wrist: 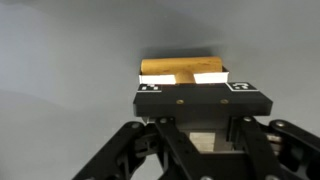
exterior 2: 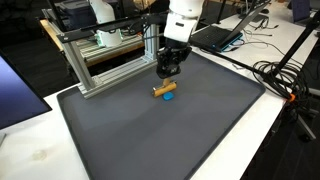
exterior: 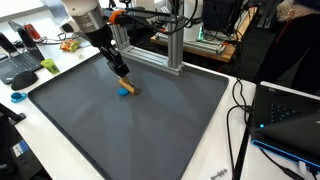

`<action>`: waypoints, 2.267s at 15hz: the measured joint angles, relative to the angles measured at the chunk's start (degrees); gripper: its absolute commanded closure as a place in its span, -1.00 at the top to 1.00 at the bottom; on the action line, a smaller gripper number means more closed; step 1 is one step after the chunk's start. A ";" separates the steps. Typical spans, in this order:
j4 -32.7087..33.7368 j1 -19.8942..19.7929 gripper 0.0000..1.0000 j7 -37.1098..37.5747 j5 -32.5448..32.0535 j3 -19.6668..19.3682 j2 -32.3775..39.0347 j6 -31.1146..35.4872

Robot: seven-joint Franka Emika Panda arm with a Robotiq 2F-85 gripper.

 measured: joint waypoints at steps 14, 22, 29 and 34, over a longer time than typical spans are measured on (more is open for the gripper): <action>-5.65 -0.27 -0.56 -9.53 0.28 0.23 -6.11 8.38; -13.33 -0.35 -0.56 -32.15 -2.45 0.65 -23.10 2.85; -14.84 0.57 -0.06 -45.98 -2.34 2.15 -25.39 1.54; -14.87 0.57 -0.56 -46.34 -2.34 2.16 -25.33 1.54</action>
